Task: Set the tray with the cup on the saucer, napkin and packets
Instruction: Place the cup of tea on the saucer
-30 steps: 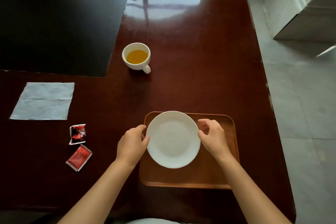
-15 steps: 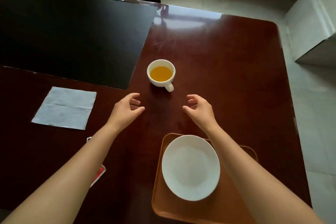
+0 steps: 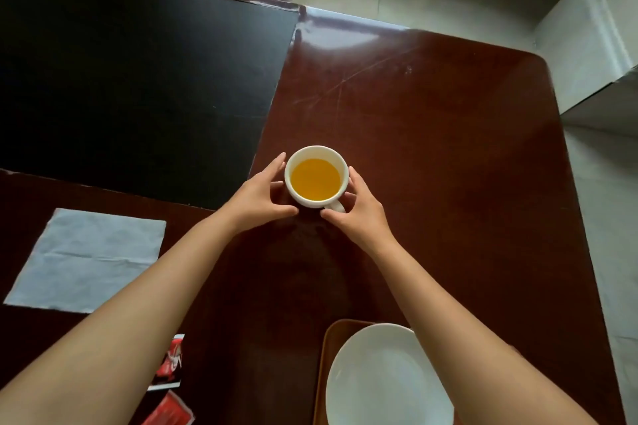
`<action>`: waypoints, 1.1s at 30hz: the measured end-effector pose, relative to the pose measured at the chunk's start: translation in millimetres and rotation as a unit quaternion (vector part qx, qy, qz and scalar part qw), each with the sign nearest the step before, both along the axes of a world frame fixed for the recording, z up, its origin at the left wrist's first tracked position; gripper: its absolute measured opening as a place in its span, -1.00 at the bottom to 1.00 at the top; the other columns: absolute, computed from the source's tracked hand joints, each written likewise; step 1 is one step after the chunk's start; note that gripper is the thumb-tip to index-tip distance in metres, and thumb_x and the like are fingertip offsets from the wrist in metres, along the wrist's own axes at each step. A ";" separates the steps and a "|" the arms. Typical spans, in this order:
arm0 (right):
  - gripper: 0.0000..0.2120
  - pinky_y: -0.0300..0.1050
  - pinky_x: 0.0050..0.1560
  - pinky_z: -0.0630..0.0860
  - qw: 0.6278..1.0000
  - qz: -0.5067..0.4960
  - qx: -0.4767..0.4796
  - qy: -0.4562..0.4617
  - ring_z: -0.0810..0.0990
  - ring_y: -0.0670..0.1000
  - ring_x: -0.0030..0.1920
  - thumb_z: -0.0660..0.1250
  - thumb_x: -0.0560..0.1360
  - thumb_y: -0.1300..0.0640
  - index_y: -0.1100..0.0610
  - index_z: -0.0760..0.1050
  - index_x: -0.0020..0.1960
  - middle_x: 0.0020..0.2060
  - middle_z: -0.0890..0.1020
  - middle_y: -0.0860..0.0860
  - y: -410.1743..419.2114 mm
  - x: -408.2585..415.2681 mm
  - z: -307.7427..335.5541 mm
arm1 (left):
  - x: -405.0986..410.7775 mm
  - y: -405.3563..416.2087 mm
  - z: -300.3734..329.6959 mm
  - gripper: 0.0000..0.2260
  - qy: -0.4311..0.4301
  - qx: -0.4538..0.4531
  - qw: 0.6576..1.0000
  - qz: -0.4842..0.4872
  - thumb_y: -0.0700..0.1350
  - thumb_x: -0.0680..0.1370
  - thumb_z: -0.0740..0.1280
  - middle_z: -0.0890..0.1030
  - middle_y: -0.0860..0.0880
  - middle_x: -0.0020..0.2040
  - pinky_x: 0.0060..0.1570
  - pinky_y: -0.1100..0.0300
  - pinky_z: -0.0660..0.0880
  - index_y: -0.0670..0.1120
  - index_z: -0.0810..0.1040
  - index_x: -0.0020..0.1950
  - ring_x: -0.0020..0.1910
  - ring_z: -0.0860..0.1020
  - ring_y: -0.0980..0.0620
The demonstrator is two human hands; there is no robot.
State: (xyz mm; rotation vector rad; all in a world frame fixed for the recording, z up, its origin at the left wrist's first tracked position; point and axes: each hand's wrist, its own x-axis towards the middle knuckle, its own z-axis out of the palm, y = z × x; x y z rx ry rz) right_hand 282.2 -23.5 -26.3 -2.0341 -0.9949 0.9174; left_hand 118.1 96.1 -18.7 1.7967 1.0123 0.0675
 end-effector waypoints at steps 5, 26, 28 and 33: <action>-0.19 -0.22 0.09 0.46 0.999 -0.009 0.042 0.006 0.52 -0.03 0.17 0.51 0.32 0.14 -0.03 0.16 0.43 0.27 0.49 -0.03 0.5 -3.2 -8.9 | 8.4 9.7 -16.3 -0.14 -0.050 -0.016 0.998 -0.016 -0.13 0.37 0.51 0.26 0.05 0.48 0.24 0.06 0.42 0.12 0.06 0.50 0.36 0.33 0.02; -0.26 -0.18 0.02 0.58 0.992 0.078 0.103 -0.004 0.63 -0.14 -0.05 0.54 0.29 0.15 -0.12 0.29 0.37 0.05 0.62 -0.12 -78.6 -4.6 59.5 | -32.1 -88.2 53.3 -0.26 -0.132 0.120 0.984 -0.004 -0.09 0.34 0.51 0.52 0.03 0.27 0.07 0.33 0.51 0.03 0.25 0.45 0.18 0.53 0.11; -0.26 -0.19 0.01 0.59 0.991 0.085 0.106 -0.005 0.63 -0.15 -0.05 0.54 0.29 0.15 -0.16 0.29 0.36 0.04 0.62 -0.14 -98.7 -7.8 68.7 | -36.6 -108.6 61.5 -0.27 -0.131 0.144 0.981 -0.010 -0.04 0.33 0.51 0.53 0.01 0.28 0.06 0.38 0.49 0.01 0.27 0.44 0.19 0.53 0.10; -0.25 -0.35 -0.07 0.55 0.991 0.089 0.104 -0.005 0.62 -0.18 -0.05 0.54 0.29 0.18 -0.13 0.29 0.37 0.00 0.61 -0.21 -150.6 -16.3 81.0 | -46.0 -162.3 72.0 -0.26 -0.146 0.158 0.976 -0.015 0.09 0.28 0.45 0.52 0.08 0.23 0.04 0.41 0.48 -0.01 0.31 0.42 0.15 0.52 0.17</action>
